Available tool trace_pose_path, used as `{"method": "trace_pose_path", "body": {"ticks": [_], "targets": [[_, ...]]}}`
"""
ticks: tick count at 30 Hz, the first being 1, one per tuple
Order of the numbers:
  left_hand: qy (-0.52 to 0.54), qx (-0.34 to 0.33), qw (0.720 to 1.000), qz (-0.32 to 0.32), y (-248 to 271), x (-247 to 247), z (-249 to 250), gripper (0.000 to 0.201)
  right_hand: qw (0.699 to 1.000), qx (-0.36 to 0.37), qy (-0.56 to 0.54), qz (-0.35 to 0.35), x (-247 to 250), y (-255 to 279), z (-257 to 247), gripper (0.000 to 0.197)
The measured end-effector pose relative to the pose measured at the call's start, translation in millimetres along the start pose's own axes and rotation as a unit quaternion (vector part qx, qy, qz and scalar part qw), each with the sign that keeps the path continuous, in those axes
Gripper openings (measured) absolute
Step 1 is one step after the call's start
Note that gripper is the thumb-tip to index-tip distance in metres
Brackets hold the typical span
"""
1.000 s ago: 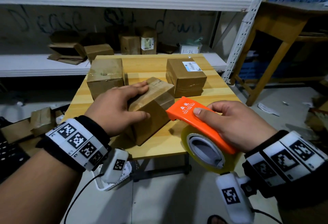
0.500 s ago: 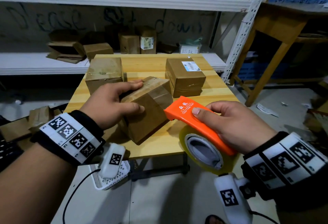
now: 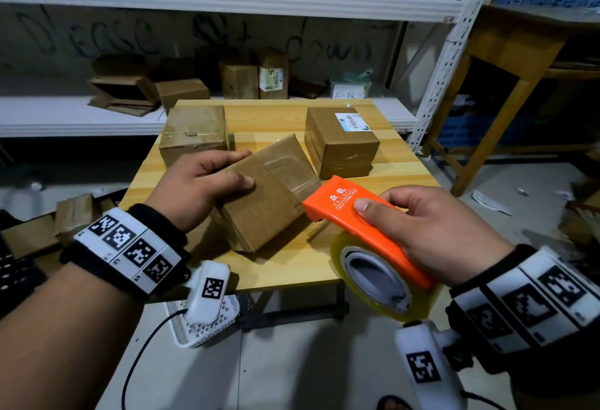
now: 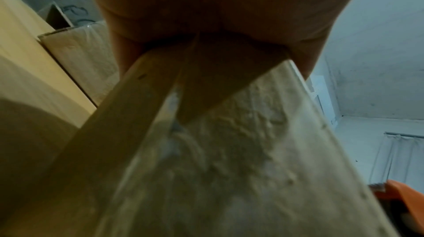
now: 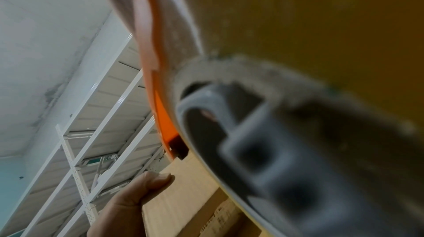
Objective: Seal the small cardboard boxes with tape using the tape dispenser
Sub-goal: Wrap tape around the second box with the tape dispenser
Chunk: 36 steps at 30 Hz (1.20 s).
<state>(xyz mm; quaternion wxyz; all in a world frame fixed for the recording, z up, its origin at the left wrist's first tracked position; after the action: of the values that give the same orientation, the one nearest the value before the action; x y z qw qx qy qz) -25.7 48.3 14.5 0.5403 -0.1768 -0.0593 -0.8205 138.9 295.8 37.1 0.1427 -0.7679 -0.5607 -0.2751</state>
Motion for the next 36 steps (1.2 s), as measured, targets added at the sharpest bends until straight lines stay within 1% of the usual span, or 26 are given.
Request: {"method": "trace_pose_path", "body": {"ticks": [1,4,7,11,14,16,19,20,22,25,29,32,36], "targets": [[0.002,0.005,1.0,0.001,0,1,-1,0.051,1.0,-0.002,-0.004,-0.002,-1,0,0,0.045],[0.008,0.014,1.0,0.001,-1,2,-3,0.062,1.0,-0.001,-0.003,-0.003,-2,1,0,0.045],[0.022,0.02,1.0,0.003,0,2,-4,0.055,1.0,0.0,0.004,0.0,-2,1,-1,0.044],[0.026,0.025,0.999,-0.005,1,1,-2,0.055,1.0,-0.005,0.012,-0.004,-3,1,-1,0.045],[0.039,0.05,0.998,-0.001,1,3,-6,0.047,1.0,-0.01,0.018,-0.001,-2,2,1,0.046],[0.068,0.08,0.994,0.015,0,5,-11,0.04,1.0,-0.013,0.027,-0.001,-1,3,4,0.046],[0.106,0.103,0.989,0.025,0,5,-16,0.014,0.999,-0.02,0.035,-0.007,-2,4,8,0.045],[0.114,0.11,0.987,0.025,0,4,-17,0.009,0.999,-0.023,0.033,-0.009,-2,4,9,0.045],[0.138,0.133,0.981,0.024,2,1,-18,0.009,0.999,-0.025,0.032,-0.007,-2,2,10,0.045],[0.207,0.185,0.961,0.016,10,-9,-16,0.015,0.999,-0.027,0.036,-0.003,-2,0,11,0.046],[0.269,0.218,0.938,0.013,13,-16,-18,0.021,0.999,-0.024,0.039,0.001,-2,-3,11,0.046],[0.266,0.233,0.935,0.019,14,-16,-19,0.021,0.999,-0.027,0.037,-0.002,-2,-4,10,0.047],[0.258,0.224,0.939,0.034,16,-16,-14,0.024,0.998,-0.028,0.049,-0.003,-2,-5,8,0.048]]}}
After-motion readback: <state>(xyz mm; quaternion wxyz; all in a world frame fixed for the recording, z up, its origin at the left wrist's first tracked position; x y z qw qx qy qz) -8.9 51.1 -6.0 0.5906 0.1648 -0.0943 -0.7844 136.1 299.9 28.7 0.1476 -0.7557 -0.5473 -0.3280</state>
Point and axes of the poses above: each hand's wrist, its own y-axis away from the middle knuckle, its own x-axis out of the back of the hand, z = x × y, the point moved 4 cm from there along -y, towards the middle knuckle, and after that the axes turned 2 degrees about -y, right-handed, at the moved point
